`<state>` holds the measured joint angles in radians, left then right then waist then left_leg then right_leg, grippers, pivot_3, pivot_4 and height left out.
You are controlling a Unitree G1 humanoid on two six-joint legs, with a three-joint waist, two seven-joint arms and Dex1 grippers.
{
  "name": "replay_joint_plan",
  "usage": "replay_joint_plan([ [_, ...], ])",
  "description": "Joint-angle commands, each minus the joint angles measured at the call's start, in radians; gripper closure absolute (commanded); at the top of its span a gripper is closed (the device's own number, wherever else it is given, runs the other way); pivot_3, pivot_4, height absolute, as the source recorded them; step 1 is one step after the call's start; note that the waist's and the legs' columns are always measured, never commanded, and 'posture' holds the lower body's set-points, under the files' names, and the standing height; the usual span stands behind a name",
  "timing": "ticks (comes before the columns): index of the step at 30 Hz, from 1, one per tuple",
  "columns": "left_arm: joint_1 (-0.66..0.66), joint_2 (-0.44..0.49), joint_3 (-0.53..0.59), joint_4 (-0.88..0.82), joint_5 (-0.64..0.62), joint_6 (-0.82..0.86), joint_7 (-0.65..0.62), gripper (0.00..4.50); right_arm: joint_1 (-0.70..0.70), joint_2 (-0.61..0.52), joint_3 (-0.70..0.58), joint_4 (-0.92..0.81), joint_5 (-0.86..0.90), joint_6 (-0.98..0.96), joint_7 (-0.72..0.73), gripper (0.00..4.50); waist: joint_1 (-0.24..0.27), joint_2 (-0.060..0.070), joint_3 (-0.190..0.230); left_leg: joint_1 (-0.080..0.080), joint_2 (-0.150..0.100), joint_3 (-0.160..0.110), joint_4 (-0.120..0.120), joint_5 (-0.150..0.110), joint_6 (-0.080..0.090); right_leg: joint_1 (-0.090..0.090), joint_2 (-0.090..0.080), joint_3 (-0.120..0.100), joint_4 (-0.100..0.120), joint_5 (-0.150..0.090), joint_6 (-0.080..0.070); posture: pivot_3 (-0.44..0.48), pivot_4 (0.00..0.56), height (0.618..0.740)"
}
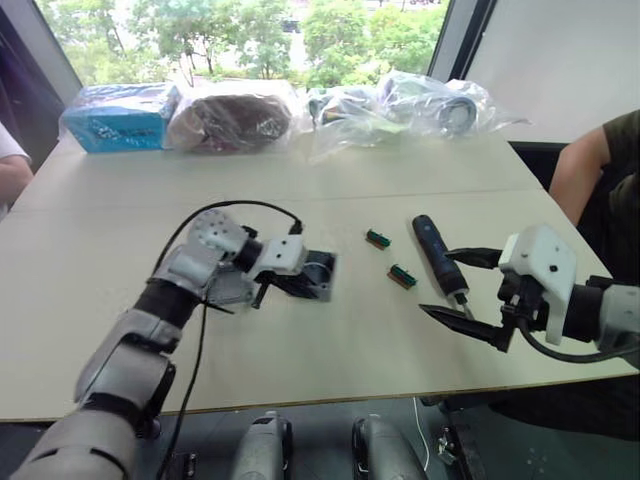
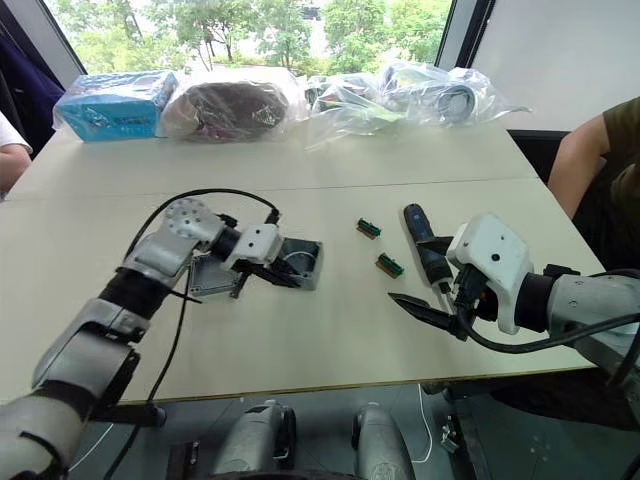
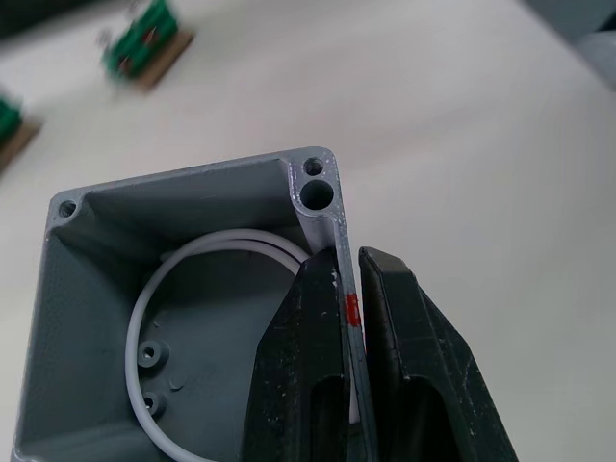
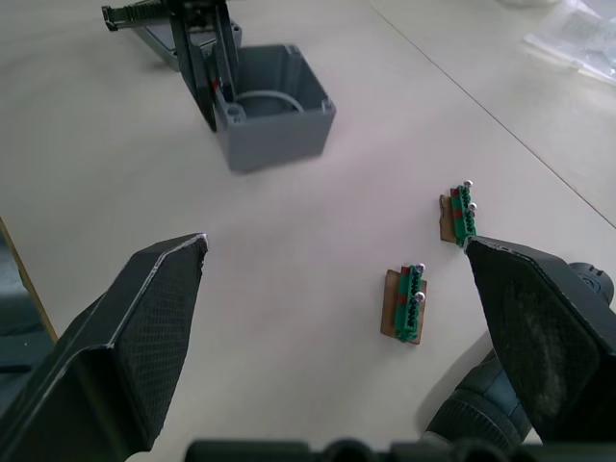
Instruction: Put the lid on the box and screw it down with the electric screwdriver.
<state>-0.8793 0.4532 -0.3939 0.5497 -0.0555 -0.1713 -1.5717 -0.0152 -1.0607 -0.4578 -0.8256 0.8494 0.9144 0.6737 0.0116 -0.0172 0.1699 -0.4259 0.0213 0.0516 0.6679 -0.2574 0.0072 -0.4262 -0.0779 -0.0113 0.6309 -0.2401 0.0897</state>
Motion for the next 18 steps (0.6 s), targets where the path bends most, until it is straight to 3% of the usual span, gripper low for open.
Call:
replay_joint_plan([
  [1, -0.068, -0.039, -0.03, 0.109, 0.025, -0.131, -0.04, 4.45, -0.002, -0.006, -0.06, -0.041, 0.026, 0.011, -0.019, 0.0, 0.0, 0.0, 0.0, 0.0, 0.0, 0.0, 0.0, 0.0, 0.0, 0.0, 0.0, 0.0, 0.0, 0.0, 0.0, 0.0, 0.15, 0.74],
  [13, -0.15, -0.092, -0.076, 0.32, 0.074, -0.29, -0.043, 4.45, 0.019, -0.004, -0.094, -0.071, 0.061, 0.039, -0.063, 0.0, 0.003, 0.0, 0.0, 0.0, 0.0, -0.001, 0.0, 0.0, 0.001, 0.0, 0.0, 0.0, 0.0, 0.001, 0.001, 0.0, 0.15, 0.74],
  [18, -0.152, -0.085, -0.076, 0.292, 0.043, -0.232, -0.043, 2.96, 0.02, -0.007, -0.087, -0.067, 0.065, 0.033, -0.069, 0.0, 0.002, 0.0, 0.0, 0.0, 0.0, -0.001, 0.0, 0.0, 0.001, 0.0, 0.0, 0.0, 0.0, 0.001, 0.002, 0.0, 0.15, 0.74],
])
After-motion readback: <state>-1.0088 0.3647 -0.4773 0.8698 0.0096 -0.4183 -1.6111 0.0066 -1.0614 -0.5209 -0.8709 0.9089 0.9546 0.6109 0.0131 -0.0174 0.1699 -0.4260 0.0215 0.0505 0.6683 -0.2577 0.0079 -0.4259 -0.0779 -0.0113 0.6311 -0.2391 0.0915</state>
